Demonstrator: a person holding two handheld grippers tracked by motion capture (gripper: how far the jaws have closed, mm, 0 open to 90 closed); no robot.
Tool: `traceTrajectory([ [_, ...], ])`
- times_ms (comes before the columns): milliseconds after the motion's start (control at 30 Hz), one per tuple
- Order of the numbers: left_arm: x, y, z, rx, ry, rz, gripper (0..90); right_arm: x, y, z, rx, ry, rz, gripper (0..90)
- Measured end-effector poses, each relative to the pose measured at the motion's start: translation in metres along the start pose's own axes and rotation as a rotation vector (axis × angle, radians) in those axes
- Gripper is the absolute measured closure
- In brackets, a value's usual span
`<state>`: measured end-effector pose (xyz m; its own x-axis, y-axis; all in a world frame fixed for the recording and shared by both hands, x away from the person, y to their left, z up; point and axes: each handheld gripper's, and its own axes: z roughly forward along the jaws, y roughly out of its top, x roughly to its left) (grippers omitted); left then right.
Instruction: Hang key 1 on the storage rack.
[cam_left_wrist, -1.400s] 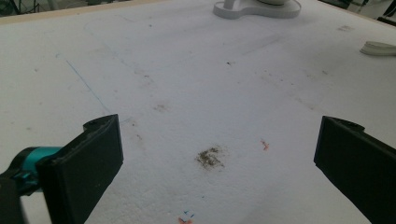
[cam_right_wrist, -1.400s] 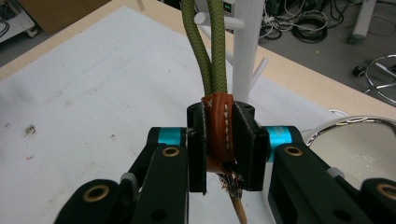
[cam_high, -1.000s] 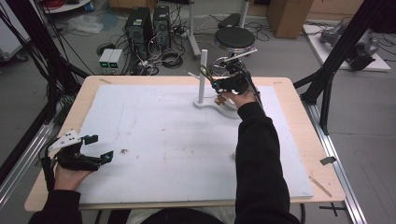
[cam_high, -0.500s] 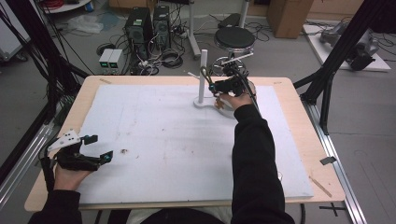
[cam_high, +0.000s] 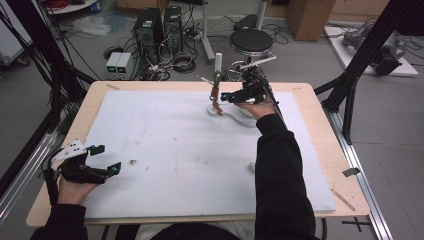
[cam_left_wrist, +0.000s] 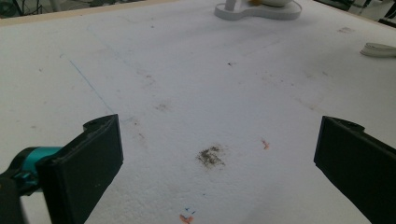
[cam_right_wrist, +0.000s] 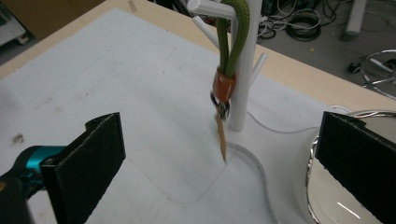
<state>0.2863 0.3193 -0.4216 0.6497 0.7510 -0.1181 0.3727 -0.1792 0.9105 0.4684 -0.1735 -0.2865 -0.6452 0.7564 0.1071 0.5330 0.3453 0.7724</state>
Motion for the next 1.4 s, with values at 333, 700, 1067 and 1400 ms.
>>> traceTrajectory([
  [333,0.0,0.0,-0.001,-0.002,0.001,-0.002,1.7,0.007,-0.018,-0.006,0.011,-0.002,-0.043,0.7],
  [700,-0.001,0.0,0.0,0.005,0.005,0.001,1.7,0.005,-0.055,-0.015,0.014,-0.031,-0.047,0.7],
  [1067,0.0,-0.001,0.001,0.013,0.007,0.004,1.7,0.001,-0.083,-0.043,-0.017,-0.07,-0.056,0.7],
  [1400,-0.001,-0.001,0.001,0.014,0.005,0.004,1.7,0.002,-0.104,-0.063,-0.038,-0.085,-0.065,0.7],
])
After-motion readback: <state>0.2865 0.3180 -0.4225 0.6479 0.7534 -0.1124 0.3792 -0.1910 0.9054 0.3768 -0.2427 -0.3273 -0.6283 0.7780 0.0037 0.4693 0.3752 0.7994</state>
